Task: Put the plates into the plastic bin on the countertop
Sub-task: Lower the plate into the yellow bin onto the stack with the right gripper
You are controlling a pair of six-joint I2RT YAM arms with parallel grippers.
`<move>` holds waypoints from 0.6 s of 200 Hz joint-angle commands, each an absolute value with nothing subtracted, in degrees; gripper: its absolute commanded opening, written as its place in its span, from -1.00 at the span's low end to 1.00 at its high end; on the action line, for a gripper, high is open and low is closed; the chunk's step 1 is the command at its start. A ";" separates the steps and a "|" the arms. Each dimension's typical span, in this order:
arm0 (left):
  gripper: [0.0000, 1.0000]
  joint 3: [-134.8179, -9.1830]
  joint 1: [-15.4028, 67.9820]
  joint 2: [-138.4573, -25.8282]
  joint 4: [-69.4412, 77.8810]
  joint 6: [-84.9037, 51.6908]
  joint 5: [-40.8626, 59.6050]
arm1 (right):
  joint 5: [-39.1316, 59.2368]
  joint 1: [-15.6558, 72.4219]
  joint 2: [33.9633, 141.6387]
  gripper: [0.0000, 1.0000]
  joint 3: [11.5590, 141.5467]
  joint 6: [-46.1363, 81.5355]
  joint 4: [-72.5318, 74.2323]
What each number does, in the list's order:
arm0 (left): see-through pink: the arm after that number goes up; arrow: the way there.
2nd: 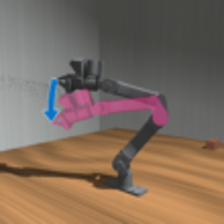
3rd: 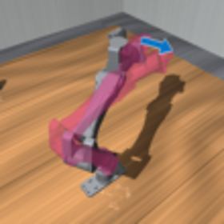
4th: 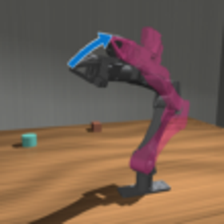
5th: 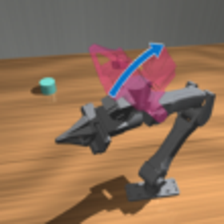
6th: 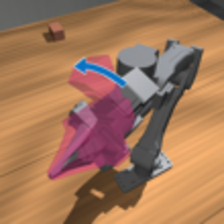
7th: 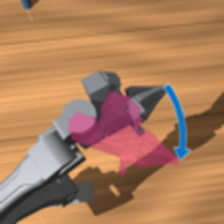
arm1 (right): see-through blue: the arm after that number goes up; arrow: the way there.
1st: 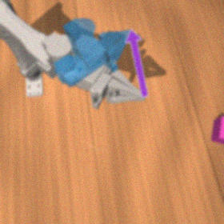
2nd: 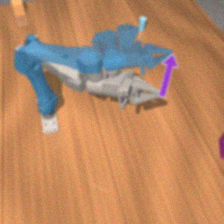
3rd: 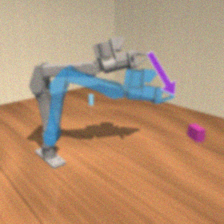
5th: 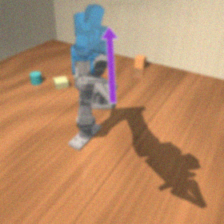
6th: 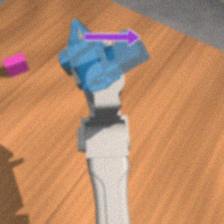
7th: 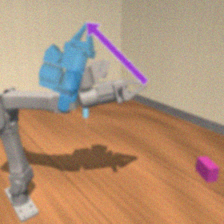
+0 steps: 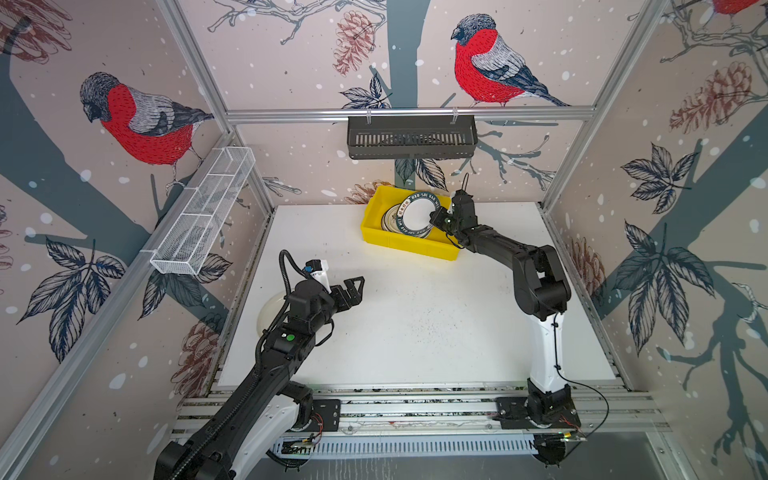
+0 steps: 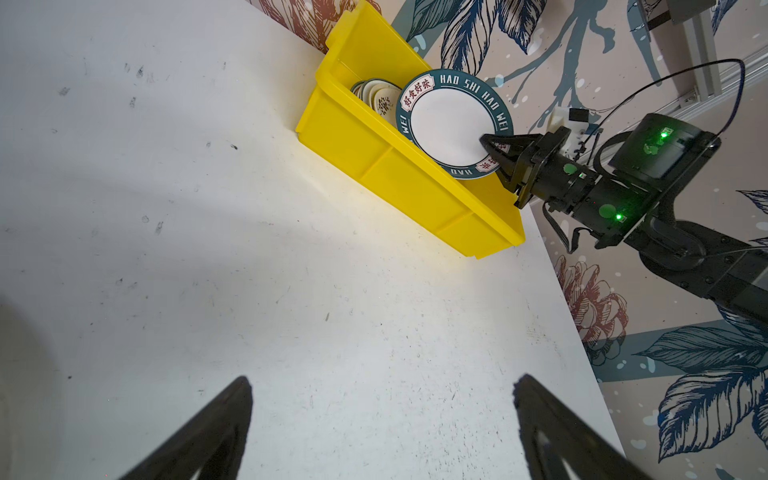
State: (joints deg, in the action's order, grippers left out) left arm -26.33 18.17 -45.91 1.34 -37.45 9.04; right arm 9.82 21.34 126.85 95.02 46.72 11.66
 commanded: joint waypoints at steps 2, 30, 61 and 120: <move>0.95 -26.94 17.44 -45.39 -0.32 -36.05 9.06 | 7.66 21.95 129.27 -1.00 98.45 46.72 10.03; 0.95 -27.42 16.81 -44.71 -1.82 -35.50 8.60 | 7.34 22.82 132.74 -0.95 103.17 44.72 6.70; 0.95 -27.85 16.52 -44.52 -2.47 -34.98 8.27 | 2.53 24.82 136.00 -0.65 110.34 38.72 -2.21; 0.95 -30.36 16.27 -46.60 -3.68 -32.97 8.29 | -0.11 26.01 134.63 0.76 108.89 33.33 -3.53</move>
